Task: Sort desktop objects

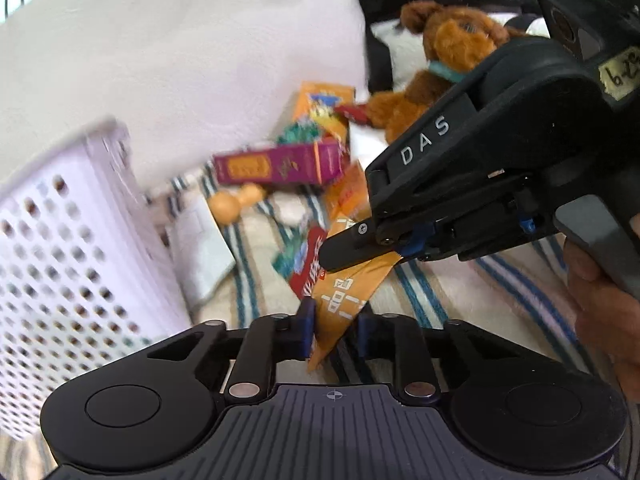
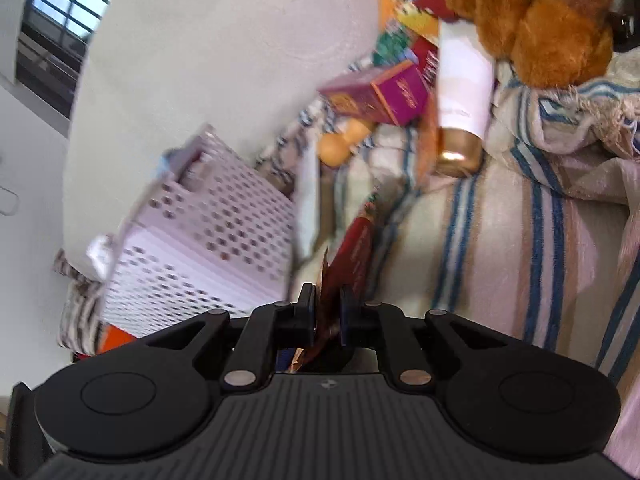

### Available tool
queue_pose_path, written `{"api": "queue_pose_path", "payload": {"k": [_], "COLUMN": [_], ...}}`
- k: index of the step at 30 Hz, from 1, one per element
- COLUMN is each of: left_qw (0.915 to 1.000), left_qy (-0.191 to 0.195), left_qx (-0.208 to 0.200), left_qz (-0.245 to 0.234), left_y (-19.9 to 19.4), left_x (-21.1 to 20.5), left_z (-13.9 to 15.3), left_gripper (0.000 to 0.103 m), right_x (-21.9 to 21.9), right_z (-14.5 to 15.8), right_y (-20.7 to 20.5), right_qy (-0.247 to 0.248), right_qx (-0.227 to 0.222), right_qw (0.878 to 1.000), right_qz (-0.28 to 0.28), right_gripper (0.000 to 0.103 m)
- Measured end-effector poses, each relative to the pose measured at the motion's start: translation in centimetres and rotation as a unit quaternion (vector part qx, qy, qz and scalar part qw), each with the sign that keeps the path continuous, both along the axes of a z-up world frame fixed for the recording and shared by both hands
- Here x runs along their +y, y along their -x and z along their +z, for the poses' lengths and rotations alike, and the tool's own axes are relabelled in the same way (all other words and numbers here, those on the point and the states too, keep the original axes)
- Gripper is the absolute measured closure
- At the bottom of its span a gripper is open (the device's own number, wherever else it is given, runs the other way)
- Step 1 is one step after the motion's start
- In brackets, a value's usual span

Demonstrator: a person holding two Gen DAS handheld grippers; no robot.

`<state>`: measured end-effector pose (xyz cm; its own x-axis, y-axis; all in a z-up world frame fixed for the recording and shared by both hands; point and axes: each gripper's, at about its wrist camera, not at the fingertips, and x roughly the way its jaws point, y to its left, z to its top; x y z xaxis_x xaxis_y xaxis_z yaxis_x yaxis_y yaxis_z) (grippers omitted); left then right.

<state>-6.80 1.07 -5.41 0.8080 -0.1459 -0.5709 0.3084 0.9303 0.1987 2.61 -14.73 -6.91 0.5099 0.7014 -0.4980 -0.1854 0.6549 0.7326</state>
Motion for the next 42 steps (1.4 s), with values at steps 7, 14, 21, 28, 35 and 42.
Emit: {"api": "queue_pose_path", "payload": {"k": [7,14,21,28,35,42], "left_qw": [0.9972,0.9903,0.9807,0.9738,0.9705,0.9593], "left_qy": [-0.022,-0.039,-0.057,-0.082,-0.106,-0.125], "left_qx": [-0.071,-0.133,-0.178,-0.176,-0.116,-0.078], "left_qz": [-0.001,0.016,0.057,0.118,0.183,0.241], "left_y": [1.9,2.4,1.0,0.1,-2.8,-4.6], "left_x": [-0.1,1.7,5.2,9.8,15.0,18.4], "left_z": [4.9,10.1,14.3,14.8,12.4,10.7], "left_gripper": [0.090,0.090,0.090,0.090,0.089,0.081], "right_x": [-0.1,1.8,5.7,12.2,18.1,16.0], "right_z": [6.4,12.0,16.4,17.1,15.2,13.8], "right_y": [1.6,2.3,1.8,-0.4,-2.1,-2.6], "right_qy": [-0.016,-0.031,-0.041,-0.029,0.018,0.037], "right_qx": [-0.062,-0.114,-0.166,-0.184,-0.183,-0.168], "right_qw": [0.998,0.993,0.985,0.980,0.979,0.983], "right_qz": [-0.003,0.007,0.034,0.072,0.092,0.063], "right_gripper": [0.093,0.093,0.093,0.093,0.088,0.087]}}
